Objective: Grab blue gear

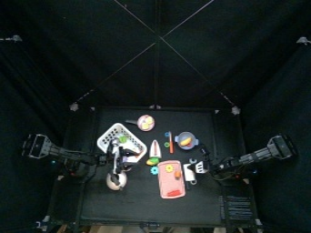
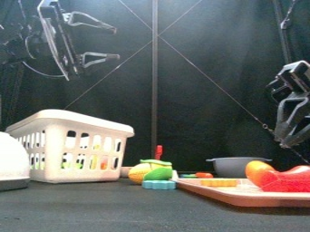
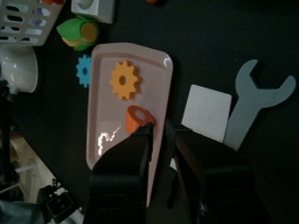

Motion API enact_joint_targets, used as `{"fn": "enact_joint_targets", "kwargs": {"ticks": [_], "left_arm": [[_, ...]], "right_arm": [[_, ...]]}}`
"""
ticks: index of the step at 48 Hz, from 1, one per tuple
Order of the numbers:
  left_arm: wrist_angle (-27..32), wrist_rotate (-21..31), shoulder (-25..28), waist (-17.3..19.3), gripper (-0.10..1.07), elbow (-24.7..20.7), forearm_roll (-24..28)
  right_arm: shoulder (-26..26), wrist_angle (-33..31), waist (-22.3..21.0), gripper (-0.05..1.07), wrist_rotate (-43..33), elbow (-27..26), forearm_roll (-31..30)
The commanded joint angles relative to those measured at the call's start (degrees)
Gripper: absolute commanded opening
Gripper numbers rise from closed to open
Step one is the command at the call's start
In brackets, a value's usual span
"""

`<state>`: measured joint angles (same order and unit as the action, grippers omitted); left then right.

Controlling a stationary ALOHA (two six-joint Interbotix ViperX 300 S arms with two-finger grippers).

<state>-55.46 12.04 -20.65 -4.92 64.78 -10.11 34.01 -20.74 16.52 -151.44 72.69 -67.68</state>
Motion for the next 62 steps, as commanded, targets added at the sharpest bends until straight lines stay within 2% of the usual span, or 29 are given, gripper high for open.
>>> {"fn": "enact_joint_targets", "kwargs": {"ticks": [1, 8, 15, 18, 25, 32, 41, 44, 47, 53, 62], "left_arm": [[-0.2, -0.2, -0.3, 0.1, 0.91, -0.8, -0.1], [2.3, -0.2, -0.3, 0.0, 0.91, -0.8, -0.1], [15.6, -0.4, -0.3, 0.0, 0.92, -3.0, 0.6], [23.3, -0.6, -0.3, 0.0, 0.91, -4.7, 2.2], [34.4, -0.7, 1.3, -0.6, 0.91, -7.6, 7.3], [36.5, -0.8, 4.9, -1.4, 0.91, -9.8, 12.0], [37.9, -1.5, 11.8, -1.4, 0.92, -15.1, 24.6], [38.6, -1.5, 14.4, -1.5, 0.92, -17.0, 27.1], [39.8, -1.5, 17.1, -1.7, 0.93, -18.9, 27.5], [46.4, -1.6, 22.2, -1.9, 0.95, -23.9, 25.8], [56.1, -1.6, 26.0, -2.2, 0.96, -29.3, 26.3]], "right_arm": [[-1.0, 0.1, 0.0, 0.63, -0.1, -1.5, -0.4], [-1.4, -0.2, -0.1, 0.62, 0.0, -3.6, -4.0], [-1.8, -1.0, -0.4, 0.62, -0.1, -5.9, -13.1], [-2.1, -1.3, -0.9, 0.62, -0.2, -6.5, -16.5], [-2.8, -2.3, -2.6, 0.62, -0.1, -7.1, -21.3], [-2.8, -4.7, -5.5, 0.62, -0.1, -7.0, -24.3], [-2.7, -6.4, -7.6, 0.62, -0.1, -7.4, -26.0], [-2.8, -6.4, -7.8, 0.62, -0.2, -7.4, -25.8], [-2.9, -6.4, -7.5, 0.62, -1.0, -7.5, -25.2], [-4.0, -7.1, -6.3, 0.62, -0.5, -8.3, -22.5], [-6.9, -7.6, -4.9, 0.62, -0.4, -9.2, -22.3]]}}
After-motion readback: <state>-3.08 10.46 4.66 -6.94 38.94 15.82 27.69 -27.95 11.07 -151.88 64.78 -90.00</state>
